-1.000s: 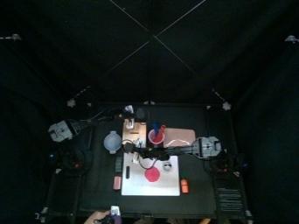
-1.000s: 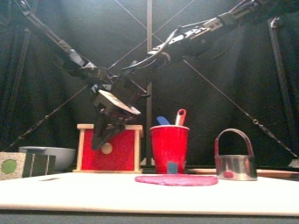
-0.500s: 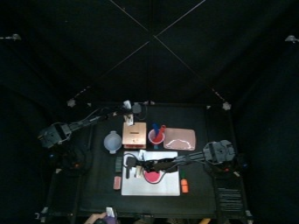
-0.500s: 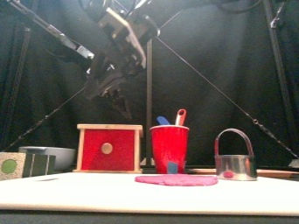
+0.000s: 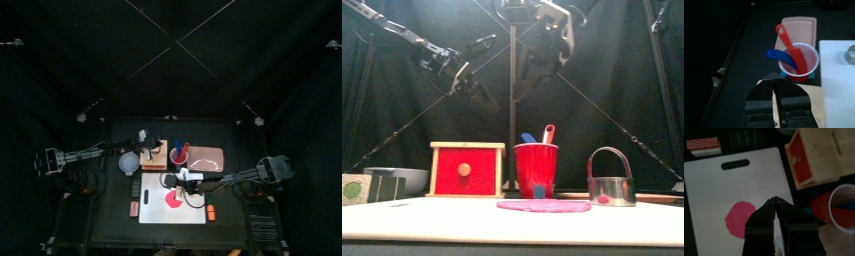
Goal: Get the cutter from the drawer then cut the dough then place the extra dough in the bowl
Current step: Cut the dough
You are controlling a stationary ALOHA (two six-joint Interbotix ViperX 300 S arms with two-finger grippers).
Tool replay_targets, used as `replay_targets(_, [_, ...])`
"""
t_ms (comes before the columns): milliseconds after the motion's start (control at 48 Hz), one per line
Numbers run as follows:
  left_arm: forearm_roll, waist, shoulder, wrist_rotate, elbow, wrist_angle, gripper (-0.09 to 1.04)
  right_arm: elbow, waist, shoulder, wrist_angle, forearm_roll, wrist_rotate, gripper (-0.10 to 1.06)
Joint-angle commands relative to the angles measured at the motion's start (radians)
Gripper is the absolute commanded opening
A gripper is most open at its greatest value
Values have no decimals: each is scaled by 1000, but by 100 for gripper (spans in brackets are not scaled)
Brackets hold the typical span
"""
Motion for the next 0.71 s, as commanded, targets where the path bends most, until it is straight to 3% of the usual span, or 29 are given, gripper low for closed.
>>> replay_targets(21, [-55,-106,-67,0,67,-144,30,64,8,-98,-2,48,-2,53])
replay_targets(354, [-147,-379,-155,-5,252,-543,30,183,15,-149,23,164,-5,101])
replay_targets(521, [-160,-449,-152,-54,304,-678,30,210,32,-143,75,179,-31,103])
replay_targets(708, [-155,-468,-146,-138,336,-719,30,242,72,-140,109,210,-130,103])
